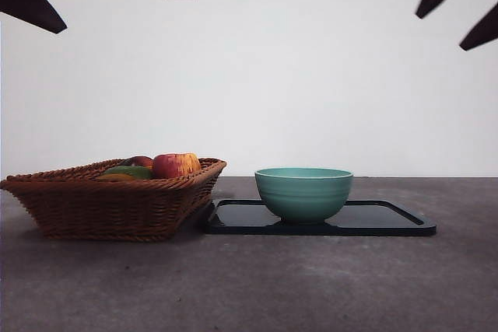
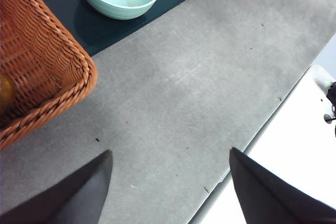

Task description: Pick up the wifruite, put it on the bowl, pick up the plate, put it on desk

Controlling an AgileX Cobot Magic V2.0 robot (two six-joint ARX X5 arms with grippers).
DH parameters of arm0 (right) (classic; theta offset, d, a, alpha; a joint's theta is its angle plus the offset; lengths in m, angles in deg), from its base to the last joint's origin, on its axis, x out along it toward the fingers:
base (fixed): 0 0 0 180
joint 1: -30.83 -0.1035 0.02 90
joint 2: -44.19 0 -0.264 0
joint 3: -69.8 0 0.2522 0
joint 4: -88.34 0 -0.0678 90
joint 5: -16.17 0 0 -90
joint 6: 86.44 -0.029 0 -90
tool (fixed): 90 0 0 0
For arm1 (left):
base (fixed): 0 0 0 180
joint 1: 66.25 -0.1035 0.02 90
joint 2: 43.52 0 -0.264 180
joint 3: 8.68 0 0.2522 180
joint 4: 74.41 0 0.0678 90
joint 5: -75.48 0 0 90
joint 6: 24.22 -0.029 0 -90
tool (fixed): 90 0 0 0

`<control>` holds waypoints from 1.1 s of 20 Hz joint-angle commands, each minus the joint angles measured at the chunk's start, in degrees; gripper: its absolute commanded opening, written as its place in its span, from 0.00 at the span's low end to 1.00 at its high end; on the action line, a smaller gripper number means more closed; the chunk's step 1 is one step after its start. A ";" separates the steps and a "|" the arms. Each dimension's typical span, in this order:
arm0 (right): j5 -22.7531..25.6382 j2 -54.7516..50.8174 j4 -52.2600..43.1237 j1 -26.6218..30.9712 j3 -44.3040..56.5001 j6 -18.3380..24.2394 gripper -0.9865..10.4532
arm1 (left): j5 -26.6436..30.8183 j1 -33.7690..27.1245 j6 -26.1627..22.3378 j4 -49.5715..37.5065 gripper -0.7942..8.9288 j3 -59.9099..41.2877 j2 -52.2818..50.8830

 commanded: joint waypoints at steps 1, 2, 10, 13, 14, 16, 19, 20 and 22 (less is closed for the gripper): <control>0.72 5.35 -1.60 -0.17 -4.26 -1.22 0.35 | -0.26 0.33 -0.70 -0.31 0.44 0.90 0.33; 1.11 8.24 -2.12 -0.17 -6.27 -0.92 0.35 | -0.26 0.33 -0.70 -0.28 0.44 0.90 0.33; 6.73 31.32 -3.34 0.74 -21.20 2.86 0.35 | -0.26 0.33 -0.72 0.09 0.44 0.90 0.33; 6.84 37.24 -6.73 0.90 -22.14 3.30 0.35 | -0.26 0.33 -0.70 0.09 0.44 0.90 0.33; 6.84 38.97 -8.04 0.90 -22.14 3.30 0.35 | -0.26 0.33 -0.70 0.09 0.44 0.90 0.33; 6.91 42.25 -10.21 0.90 -22.14 3.30 0.35 | -0.26 0.33 -0.70 0.09 0.44 0.90 0.33; 6.86 46.49 -12.96 0.87 -22.14 3.50 0.35 | -0.26 0.33 -0.70 0.09 0.44 0.90 0.33; 6.84 47.67 -13.60 0.83 -22.14 3.52 0.35 | -0.26 0.33 -0.72 0.11 0.44 0.90 0.33; 6.69 49.79 -14.82 0.83 -22.14 3.67 0.35 | -0.26 0.33 -0.72 0.07 0.44 0.90 0.33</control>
